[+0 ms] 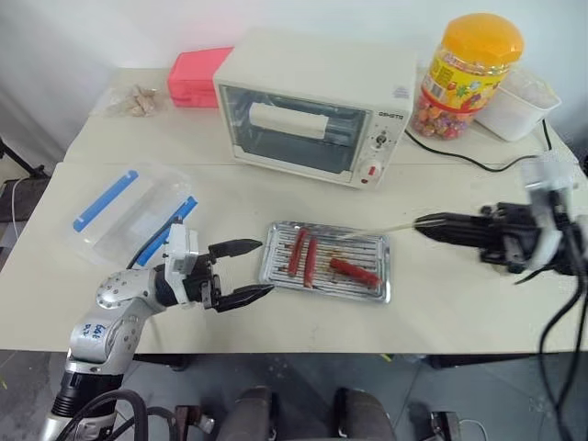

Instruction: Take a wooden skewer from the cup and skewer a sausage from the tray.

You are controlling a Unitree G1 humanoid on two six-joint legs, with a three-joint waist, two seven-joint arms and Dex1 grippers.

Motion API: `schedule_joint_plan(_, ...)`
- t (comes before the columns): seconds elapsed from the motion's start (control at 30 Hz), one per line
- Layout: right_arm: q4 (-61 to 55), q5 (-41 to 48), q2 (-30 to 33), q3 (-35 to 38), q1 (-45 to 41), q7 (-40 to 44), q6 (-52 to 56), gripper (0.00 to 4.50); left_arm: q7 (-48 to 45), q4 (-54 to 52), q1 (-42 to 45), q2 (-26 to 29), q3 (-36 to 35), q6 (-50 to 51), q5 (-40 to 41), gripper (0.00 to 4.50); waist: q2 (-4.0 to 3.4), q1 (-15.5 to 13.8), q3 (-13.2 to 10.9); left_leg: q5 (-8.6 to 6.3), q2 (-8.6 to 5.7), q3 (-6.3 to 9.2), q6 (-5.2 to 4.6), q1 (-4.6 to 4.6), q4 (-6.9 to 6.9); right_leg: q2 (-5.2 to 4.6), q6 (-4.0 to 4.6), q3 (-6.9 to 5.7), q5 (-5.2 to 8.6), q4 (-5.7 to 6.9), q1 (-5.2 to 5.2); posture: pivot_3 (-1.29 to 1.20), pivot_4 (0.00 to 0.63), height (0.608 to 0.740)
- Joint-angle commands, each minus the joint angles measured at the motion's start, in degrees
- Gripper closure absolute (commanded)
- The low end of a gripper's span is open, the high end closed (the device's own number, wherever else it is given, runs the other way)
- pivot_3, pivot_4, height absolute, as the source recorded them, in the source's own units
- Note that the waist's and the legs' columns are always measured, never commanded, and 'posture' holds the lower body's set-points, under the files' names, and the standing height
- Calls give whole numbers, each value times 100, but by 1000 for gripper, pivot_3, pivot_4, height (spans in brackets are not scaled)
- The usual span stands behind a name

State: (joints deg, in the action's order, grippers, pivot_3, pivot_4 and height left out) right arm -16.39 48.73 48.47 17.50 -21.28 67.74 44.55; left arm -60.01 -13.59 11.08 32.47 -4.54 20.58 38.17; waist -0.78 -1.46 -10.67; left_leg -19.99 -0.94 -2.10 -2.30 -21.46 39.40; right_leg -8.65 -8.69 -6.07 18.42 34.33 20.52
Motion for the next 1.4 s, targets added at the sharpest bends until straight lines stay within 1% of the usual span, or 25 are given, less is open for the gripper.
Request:
schedule_joint_plan(0.03,-234,491,-480,-196,-86,-410,203,4453,120,-389,132,-124,39,399,445,0,2,9,1,0,0,1,0,0,1,0,0,0,0,3,0,0,150,740)
schedule_joint_plan(0.13,-349,712,-811,-481,-49,-553,357,4453,480,-446,382,-422,-7,912,951,0,1,9,1,0,0,1,0,0,6,0,0,1,0,10,1,0,150,740)
schedule_joint_plan(0.2,-326,783,-1029,-546,-81,-734,332,4453,588,-461,488,-497,-28,1167,1156,0,2,17,1,0,0,3,0,0,9,1,0,0,0,16,2,0,150,740)
schedule_joint_plan(0.33,-308,902,-1229,-687,-170,-871,370,4453,546,-420,579,-472,65,1311,1117,0,3,26,1,0,-2,2,0,1,9,1,0,1,0,24,7,0,150,740)
schedule_joint_plan(0.63,-368,1032,-1319,-800,-194,-1029,410,4453,506,-343,655,-588,122,1381,1074,0,3,14,1,-1,-3,3,0,1,11,2,0,1,0,26,7,0,150,740)
schedule_joint_plan(0.73,-373,1147,-1351,-785,-208,-1080,434,4500,493,-338,654,-634,138,1434,1121,590,3,20,1,-1,-3,2,-1,1,10,2,0,1,0,26,7,0,150,740)
schedule_joint_plan(0.87,-388,1220,-1322,-808,-204,-1100,476,4500,523,-333,659,-708,104,1515,1178,1757,3,23,1,-1,-2,1,-1,1,10,2,0,1,0,26,7,0,150,740)
schedule_joint_plan(0.9,-381,1237,-1335,-798,-201,-1115,468,4500,547,-320,669,-736,83,1530,1190,1982,3,20,1,-1,-2,1,-1,1,10,2,0,1,0,26,7,0,150,740)
schedule_joint_plan(1.07,-371,1270,-1293,-810,-198,-1131,463,4500,571,-300,681,-781,68,1522,1157,3472,3,21,1,-1,-3,1,-1,1,10,1,0,1,0,26,7,0,150,740)
schedule_joint_plan(1.1,-385,1242,-1279,-840,-174,-1107,454,4500,584,-304,685,-794,70,1516,1156,3869,3,21,1,-1,-2,1,-1,1,10,2,0,1,0,26,7,0,150,740)
schedule_joint_plan(1.17,-388,1213,-1281,-875,-154,-1088,444,4500,593,-301,695,-809,73,1513,1153,4468,3,17,1,-1,-3,1,-1,1,10,1,0,1,0,26,7,0,150,740)
schedule_joint_plan(1.33,-375,1125,-1202,-962,-114,-1007,443,4500,605,-317,689,-796,64,1547,1163,4468,3,21,1,-1,-2,1,-1,1,10,1,0,1,0,26,7,0,150,740)
schedule_joint_plan(1.4,-296,1206,-1154,-948,-149,-1122,626,4500,620,-324,685,-783,55,1570,1163,4468,3,19,1,-1,-3,1,-1,1,10,1,0,2,0,25,7,0,150,740)
